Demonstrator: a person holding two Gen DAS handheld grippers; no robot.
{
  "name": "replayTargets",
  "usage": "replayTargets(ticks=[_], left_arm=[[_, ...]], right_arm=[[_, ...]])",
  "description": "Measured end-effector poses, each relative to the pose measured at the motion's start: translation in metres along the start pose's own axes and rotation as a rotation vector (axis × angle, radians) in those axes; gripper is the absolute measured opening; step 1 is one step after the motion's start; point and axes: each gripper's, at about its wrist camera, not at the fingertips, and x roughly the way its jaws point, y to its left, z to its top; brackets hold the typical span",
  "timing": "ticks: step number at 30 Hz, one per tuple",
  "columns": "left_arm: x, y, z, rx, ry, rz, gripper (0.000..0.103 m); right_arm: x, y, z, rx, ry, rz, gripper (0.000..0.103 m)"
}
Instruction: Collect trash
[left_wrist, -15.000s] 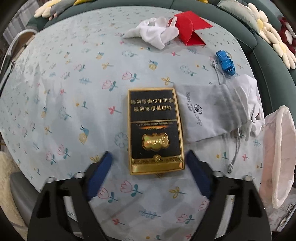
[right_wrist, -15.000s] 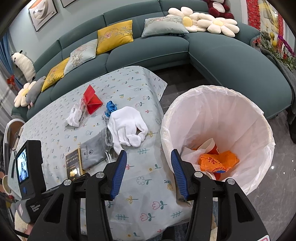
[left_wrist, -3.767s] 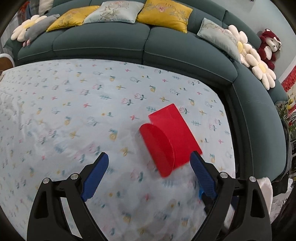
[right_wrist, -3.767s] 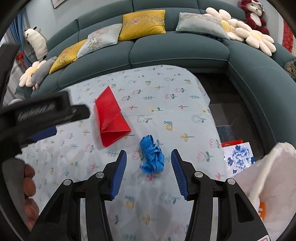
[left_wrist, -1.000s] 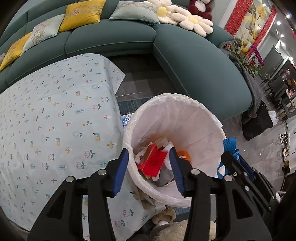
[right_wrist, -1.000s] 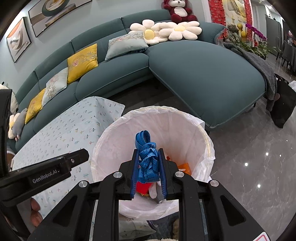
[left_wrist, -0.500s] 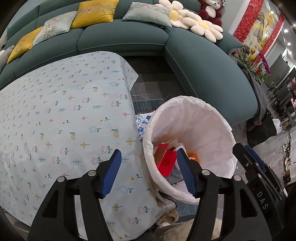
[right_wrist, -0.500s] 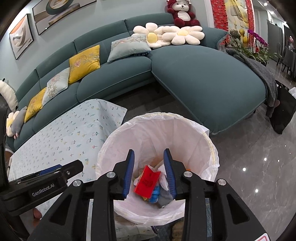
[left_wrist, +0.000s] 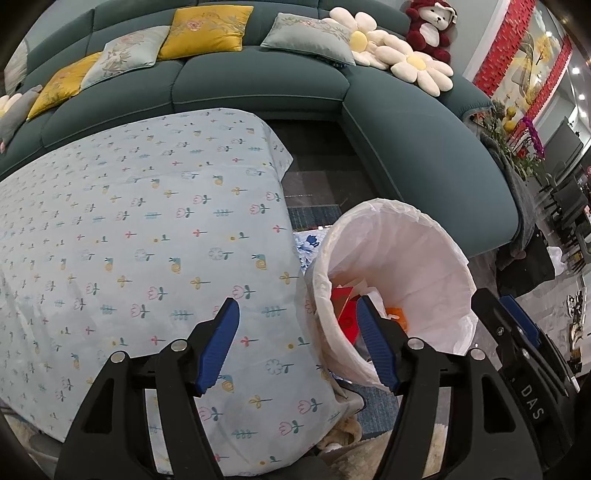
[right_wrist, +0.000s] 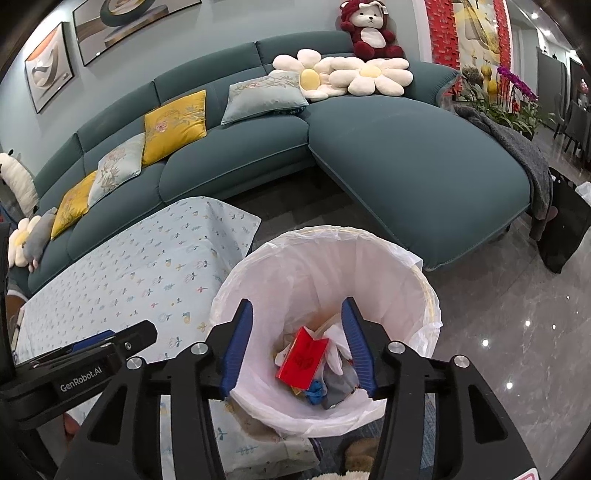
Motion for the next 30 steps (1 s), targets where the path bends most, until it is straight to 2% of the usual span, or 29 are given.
replayTargets(ticks=[4,6,9,19,23,30], left_arm=[[-0.007,0.006,-0.004,-0.001,-0.012,0.009,0.065],[-0.011,0.010,-0.006,-0.001,-0.019,0.020,0.071],[-0.017,0.018,-0.011,-0.001,-0.034,0.040,0.075],[-0.027,0.045,-0.032,0.004,-0.036,0.101,0.079],[-0.034,0.051,-0.038,0.001,-0.049,0.118,0.083],[-0.043,0.057,-0.051,0.013,-0.059,0.144,0.083]], right_arm=[[-0.007,0.005,-0.004,-0.011,-0.004,-0.001,0.060],[-0.010,0.009,-0.009,-0.016,-0.006,-0.001,0.065],[-0.012,0.014,-0.016,-0.031,-0.004,-0.008,0.069],[-0.013,0.022,-0.040,-0.067,0.053,0.012,0.073],[-0.020,0.025,-0.044,-0.079,0.038,-0.009,0.082],[-0.026,0.032,-0.051,-0.113,0.042,-0.013,0.088]])
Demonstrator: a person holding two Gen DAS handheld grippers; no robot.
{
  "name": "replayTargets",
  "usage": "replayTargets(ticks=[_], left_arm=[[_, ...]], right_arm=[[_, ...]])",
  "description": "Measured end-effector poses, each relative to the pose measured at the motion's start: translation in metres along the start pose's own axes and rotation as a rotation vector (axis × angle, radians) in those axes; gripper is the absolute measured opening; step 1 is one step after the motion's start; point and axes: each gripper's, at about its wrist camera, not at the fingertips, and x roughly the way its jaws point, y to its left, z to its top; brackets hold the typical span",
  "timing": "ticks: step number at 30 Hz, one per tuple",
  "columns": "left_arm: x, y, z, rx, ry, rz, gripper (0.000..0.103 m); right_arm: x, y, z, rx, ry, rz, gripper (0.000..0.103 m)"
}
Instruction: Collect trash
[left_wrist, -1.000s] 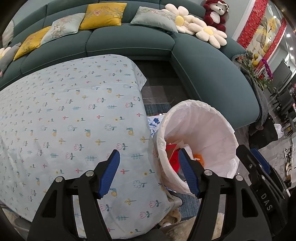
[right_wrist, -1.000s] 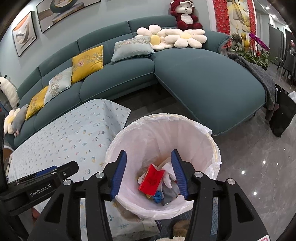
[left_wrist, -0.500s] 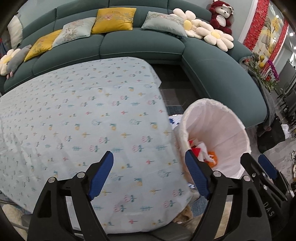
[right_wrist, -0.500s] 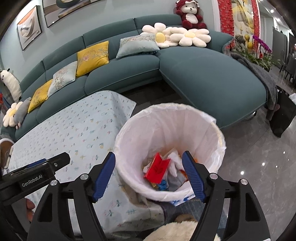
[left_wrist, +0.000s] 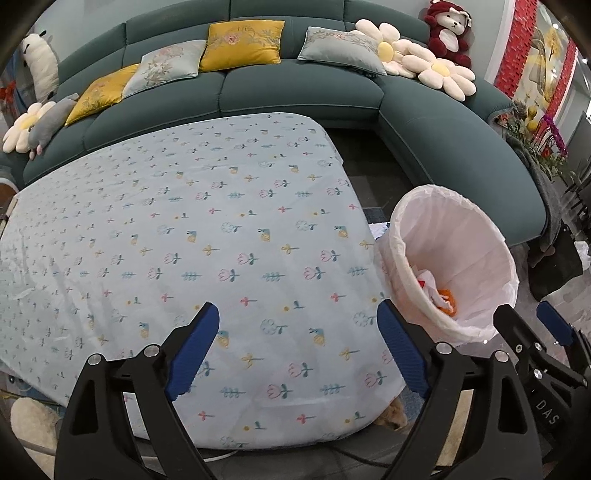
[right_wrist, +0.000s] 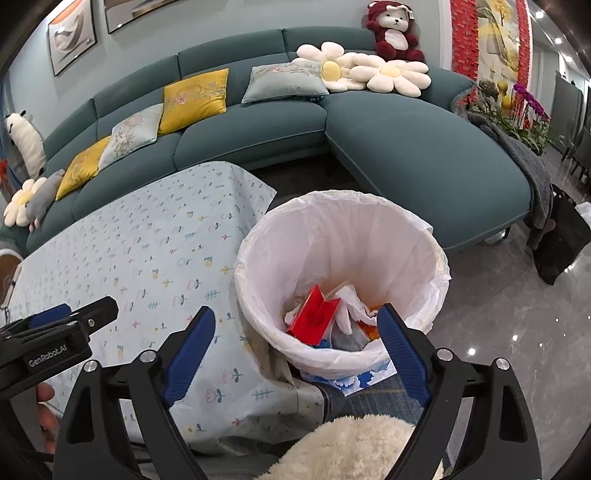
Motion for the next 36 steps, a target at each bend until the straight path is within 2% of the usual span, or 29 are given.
replayTargets(ticks=[3,17,36], left_arm=[[-0.005,0.004,-0.006,0.009,-0.009,0.017,0.087],[-0.015,0.010,-0.028,0.035,-0.020,0.063,0.088],[-0.017,0.001,-0.035,0.066,-0.030,0.087,0.088]], right_arm=[[-0.003,0.005,-0.004,-0.011,-0.002,0.001,0.097],[-0.010,0.016,-0.014,-0.044,-0.001,-0.006,0.096],[-0.013,0.018,-0.019,-0.052,0.003,0.003,0.096]])
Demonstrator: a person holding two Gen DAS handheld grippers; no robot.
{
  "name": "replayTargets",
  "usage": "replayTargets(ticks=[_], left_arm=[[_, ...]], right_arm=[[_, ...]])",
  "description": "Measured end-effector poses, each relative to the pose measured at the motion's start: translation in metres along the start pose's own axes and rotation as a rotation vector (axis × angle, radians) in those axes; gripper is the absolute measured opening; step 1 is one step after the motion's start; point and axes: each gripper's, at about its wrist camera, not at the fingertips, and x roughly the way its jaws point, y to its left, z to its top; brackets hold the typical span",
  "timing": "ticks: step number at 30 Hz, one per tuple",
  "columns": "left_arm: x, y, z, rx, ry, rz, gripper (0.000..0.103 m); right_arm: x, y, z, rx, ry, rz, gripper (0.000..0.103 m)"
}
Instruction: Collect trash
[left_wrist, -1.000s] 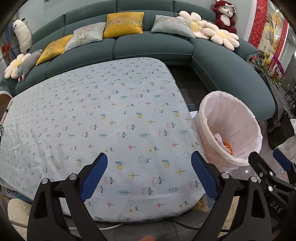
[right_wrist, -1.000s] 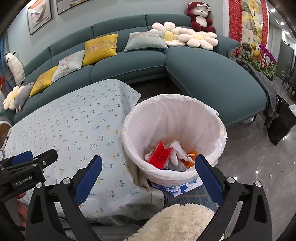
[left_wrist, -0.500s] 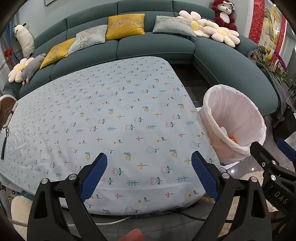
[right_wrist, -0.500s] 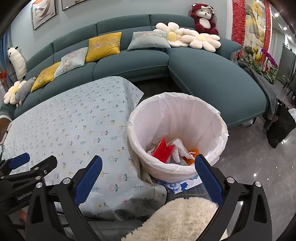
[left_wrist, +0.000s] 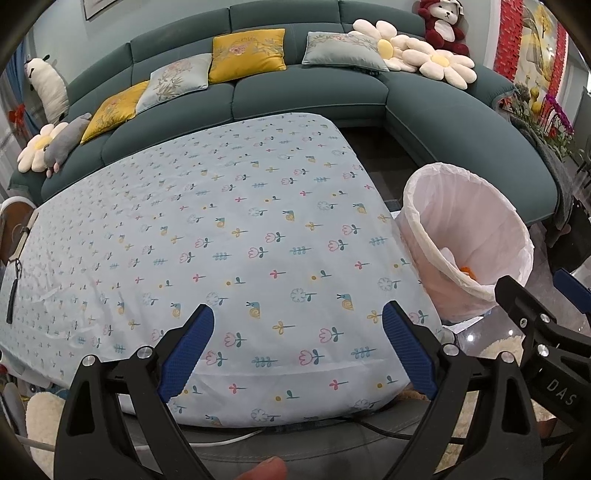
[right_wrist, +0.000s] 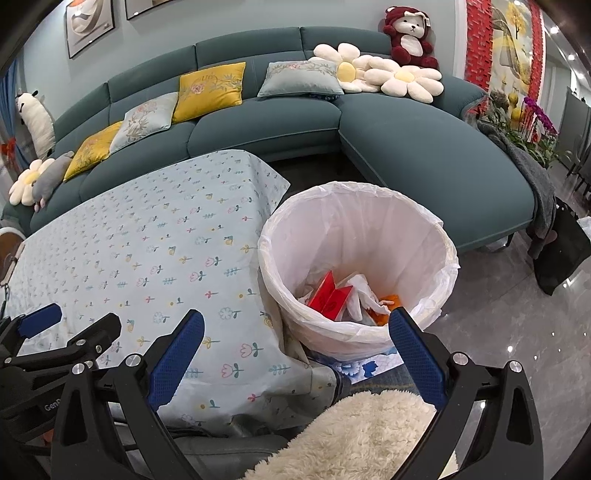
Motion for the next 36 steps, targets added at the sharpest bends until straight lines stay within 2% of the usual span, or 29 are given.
replayTargets(ticks=[23,36], left_arm=[[-0.001,0.000,0.006,-0.054,0.006,0.009,0.088],[-0.002,-0.003,0.008,-0.047,0.008,0.009,0.088]], right_arm=[[-0.008,-0.005,0.003,-0.002,0.009,-0.037,0.096],[-0.007,-0.011,0.003,-0.003,0.017,-0.043,0.096]])
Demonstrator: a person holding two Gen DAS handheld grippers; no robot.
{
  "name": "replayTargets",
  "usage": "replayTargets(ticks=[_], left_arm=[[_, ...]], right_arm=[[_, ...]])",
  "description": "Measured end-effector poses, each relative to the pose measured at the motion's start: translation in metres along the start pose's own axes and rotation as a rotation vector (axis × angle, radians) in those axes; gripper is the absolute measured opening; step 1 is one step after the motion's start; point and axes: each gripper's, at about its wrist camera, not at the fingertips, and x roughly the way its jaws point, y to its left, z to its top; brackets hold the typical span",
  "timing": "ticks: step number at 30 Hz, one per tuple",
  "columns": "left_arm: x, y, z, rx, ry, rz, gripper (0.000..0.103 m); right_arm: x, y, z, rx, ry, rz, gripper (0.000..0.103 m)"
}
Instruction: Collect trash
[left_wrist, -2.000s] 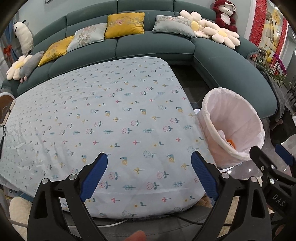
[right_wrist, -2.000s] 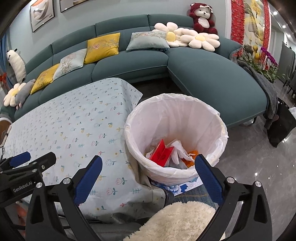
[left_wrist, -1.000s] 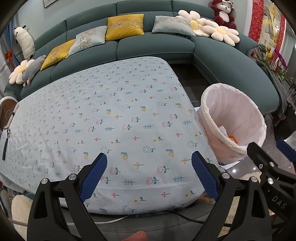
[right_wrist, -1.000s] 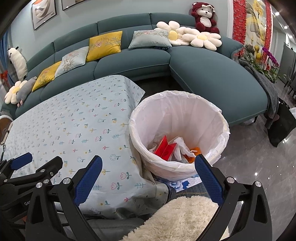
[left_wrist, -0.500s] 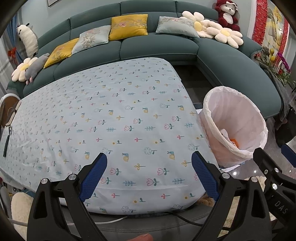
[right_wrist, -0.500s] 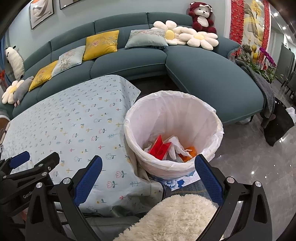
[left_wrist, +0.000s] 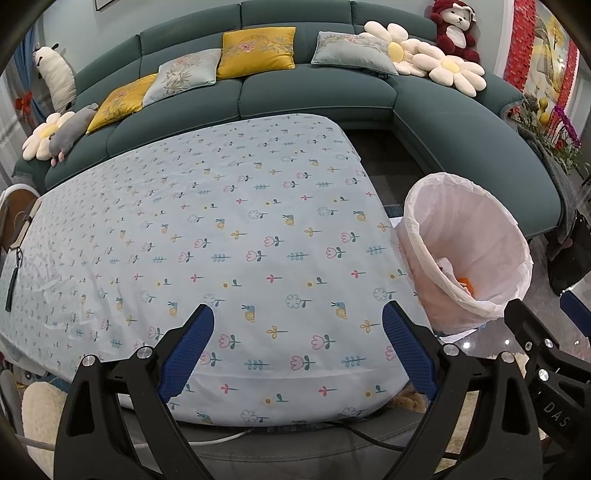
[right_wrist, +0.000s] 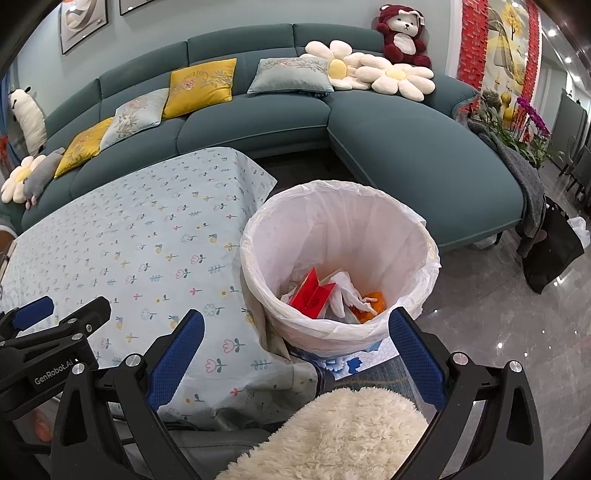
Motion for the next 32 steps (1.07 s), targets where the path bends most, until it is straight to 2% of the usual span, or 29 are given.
replayTargets(ticks=[32], left_arm=[[-0.0034,-0.0052,0.0018,0.020,-0.012,-0.004,0.088]], right_arm=[[0.0002,-0.0017,0.0003,0.002,0.001,0.001,0.096]])
